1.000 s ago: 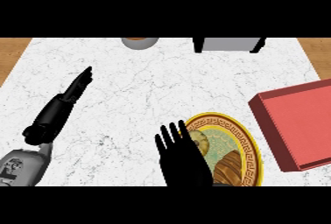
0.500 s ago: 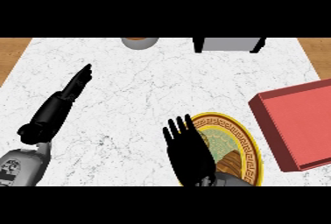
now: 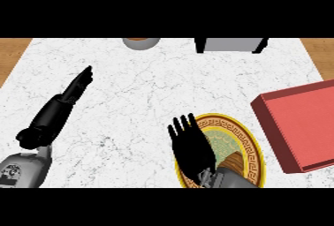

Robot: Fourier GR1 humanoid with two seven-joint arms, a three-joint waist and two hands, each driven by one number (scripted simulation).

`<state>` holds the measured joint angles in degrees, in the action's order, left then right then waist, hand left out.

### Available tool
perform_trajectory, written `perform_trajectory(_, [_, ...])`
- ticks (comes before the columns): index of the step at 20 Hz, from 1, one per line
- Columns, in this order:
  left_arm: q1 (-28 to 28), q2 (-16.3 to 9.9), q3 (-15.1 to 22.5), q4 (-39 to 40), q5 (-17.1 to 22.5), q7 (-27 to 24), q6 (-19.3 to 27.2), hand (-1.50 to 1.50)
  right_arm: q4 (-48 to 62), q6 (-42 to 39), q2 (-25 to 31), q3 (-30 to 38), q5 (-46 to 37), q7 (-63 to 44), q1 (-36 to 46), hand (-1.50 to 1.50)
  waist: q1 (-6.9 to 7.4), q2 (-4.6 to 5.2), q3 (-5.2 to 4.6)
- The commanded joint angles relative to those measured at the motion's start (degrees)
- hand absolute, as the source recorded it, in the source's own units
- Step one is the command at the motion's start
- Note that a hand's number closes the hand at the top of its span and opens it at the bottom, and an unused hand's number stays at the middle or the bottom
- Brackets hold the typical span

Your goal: Pick the squash from the plate and place it in the cardboard box

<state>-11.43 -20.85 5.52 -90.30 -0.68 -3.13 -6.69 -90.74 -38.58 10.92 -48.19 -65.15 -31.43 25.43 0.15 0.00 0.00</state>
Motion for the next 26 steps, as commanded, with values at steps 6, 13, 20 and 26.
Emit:
perform_trajectory(6, [1.0,2.6,-1.4,1.1,-3.4,-1.8,-1.7,0.00,7.0,6.0,-0.4,2.5,-6.8,5.3,-3.7,-1.50,0.02,0.01,0.00])
perform_trajectory(13, [0.2,3.8,-2.5,1.2,-4.7,-1.1,-1.9,0.00,11.8,10.2,-1.1,1.0,-8.8,14.7,-2.5,1.50,0.22,0.04,0.01])
perform_trajectory(20, [-3.3,4.0,-4.1,5.6,-5.0,-1.9,-3.7,0.00,9.7,18.0,1.0,2.1,-13.3,21.2,-1.2,1.50,-0.20,0.05,0.00])
perform_trajectory(26, [0.2,3.0,-5.1,2.7,-3.5,-1.8,-3.5,0.00,-8.0,26.8,16.5,-11.8,-0.9,47.5,-18.0,1.50,-2.35,-0.10,0.34])
